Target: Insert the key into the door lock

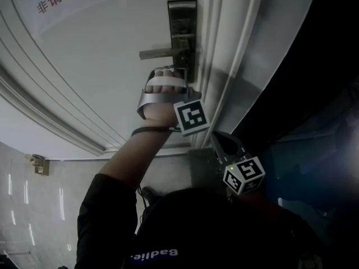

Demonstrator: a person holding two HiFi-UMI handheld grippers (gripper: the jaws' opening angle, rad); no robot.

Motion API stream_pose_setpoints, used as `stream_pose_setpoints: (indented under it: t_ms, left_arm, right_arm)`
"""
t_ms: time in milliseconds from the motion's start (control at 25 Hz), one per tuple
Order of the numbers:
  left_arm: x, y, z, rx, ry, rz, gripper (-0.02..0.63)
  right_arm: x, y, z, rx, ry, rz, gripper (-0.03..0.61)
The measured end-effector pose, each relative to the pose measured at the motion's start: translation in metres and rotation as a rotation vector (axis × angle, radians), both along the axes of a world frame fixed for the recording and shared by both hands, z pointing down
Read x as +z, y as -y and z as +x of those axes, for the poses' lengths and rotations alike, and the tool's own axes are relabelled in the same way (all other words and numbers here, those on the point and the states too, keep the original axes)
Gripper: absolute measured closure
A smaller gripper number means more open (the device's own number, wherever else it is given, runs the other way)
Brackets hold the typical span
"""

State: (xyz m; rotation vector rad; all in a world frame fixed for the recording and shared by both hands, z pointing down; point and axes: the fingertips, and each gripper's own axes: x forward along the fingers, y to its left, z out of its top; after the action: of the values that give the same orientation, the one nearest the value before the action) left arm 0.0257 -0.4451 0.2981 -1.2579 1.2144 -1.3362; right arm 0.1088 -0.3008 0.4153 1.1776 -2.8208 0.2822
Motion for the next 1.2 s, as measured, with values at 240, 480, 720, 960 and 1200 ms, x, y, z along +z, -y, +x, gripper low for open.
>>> stream_pose_setpoints:
  t_ms: [240, 480, 720, 960, 1200]
  left_arm:
    - [0.001, 0.000, -0.002, -0.009, 0.033, -0.018, 0.583]
    - [0.006, 0.000, -0.002, -0.028, 0.079, -0.043, 0.583]
    - [0.008, -0.001, -0.001, -0.018, 0.072, 0.003, 0.583]
    - [0.009, -0.003, -0.002, -0.014, 0.129, 0.038, 0.583]
    - [0.009, -0.004, -0.006, -0.013, 0.100, 0.083, 0.583]
  right_arm:
    - [-0.002, -0.001, 0.003, 0.009, -0.002, -0.004, 0.574]
    - [0.002, 0.000, 0.001, 0.008, -0.011, -0.009, 0.574]
    - [-0.004, -0.001, 0.004, 0.017, -0.013, -0.006, 0.574]
    - [0.002, 0.002, 0.012, 0.038, -0.050, -0.012, 0.574]
    - [-0.001, 0.002, 0.014, 0.038, -0.082, -0.007, 0.574]
